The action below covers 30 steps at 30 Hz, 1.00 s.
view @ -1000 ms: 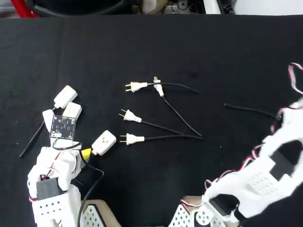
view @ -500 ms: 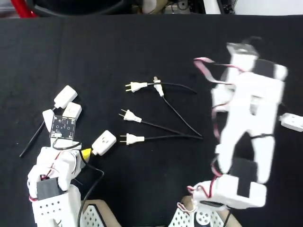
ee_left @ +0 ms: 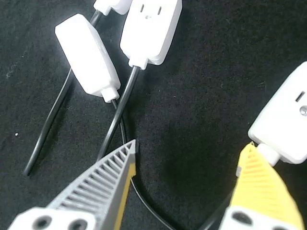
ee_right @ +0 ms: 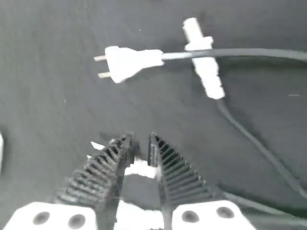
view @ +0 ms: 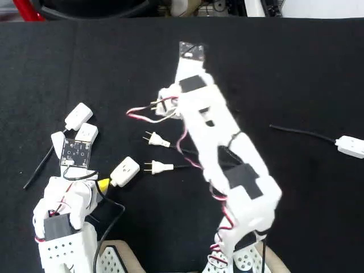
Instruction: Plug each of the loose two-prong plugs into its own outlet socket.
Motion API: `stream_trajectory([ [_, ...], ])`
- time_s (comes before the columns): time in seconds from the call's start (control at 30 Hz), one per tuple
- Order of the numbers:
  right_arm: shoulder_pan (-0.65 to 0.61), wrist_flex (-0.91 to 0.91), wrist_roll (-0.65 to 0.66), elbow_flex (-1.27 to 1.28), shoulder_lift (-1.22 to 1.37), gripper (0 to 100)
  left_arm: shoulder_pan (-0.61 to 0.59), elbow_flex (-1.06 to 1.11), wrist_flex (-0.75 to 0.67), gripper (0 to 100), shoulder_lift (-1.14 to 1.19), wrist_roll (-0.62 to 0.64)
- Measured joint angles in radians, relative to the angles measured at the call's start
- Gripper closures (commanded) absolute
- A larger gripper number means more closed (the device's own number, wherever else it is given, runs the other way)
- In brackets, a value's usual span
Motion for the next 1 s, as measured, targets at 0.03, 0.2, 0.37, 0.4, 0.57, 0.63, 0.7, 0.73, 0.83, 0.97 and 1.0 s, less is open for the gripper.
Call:
stream_trajectory([
  [0.03, -0.011, -0.038, -0.043, 0.0, 0.031, 94.9, 0.0, 0.0, 0.0, 68, 0.0, 0.0],
  [0.2, -0.025, -0.181, -0.218, 0.0, 0.121, 94.9, 0.0, 0.0, 0.0, 68, 0.0, 0.0],
  [0.37, -0.025, -0.204, -0.249, 0.0, 0.126, 94.9, 0.0, 0.0, 0.0, 68, 0.0, 0.0],
  [0.4, -0.025, -0.206, -0.252, 0.0, 0.126, 94.9, 0.0, 0.0, 0.0, 68, 0.0, 0.0],
  [0.57, -0.025, -0.21, -0.273, 0.0, 0.126, 94.8, 0.0, 0.0, 0.0, 68, 0.0, 0.0],
  [0.63, -0.025, -0.21, -0.278, 0.0, 0.126, 94.8, 0.0, 0.0, 0.0, 68, 0.0, 0.0],
  [0.7, -0.025, -0.229, -0.278, 0.0, 0.126, 94.8, 0.0, 0.0, 0.0, 68, 0.0, 0.0],
  [0.73, -0.025, -0.239, -0.278, 0.0, 0.126, 94.8, 0.0, 0.0, 0.0, 68, 0.0, 0.0],
  [0.83, -0.025, -0.25, -0.278, 0.0, 0.126, 94.6, 0.0, 0.0, 0.0, 68, 0.0, 0.0],
  [0.97, -0.025, -0.255, -0.278, 0.0, 0.126, 87.4, 0.0, 0.0, 0.0, 68, 0.0, 0.0],
  [1.0, -0.023, -0.255, -0.278, 0.0, 0.126, 86.1, 0.0, 0.0, 0.0, 68, 0.0, 0.0],
])
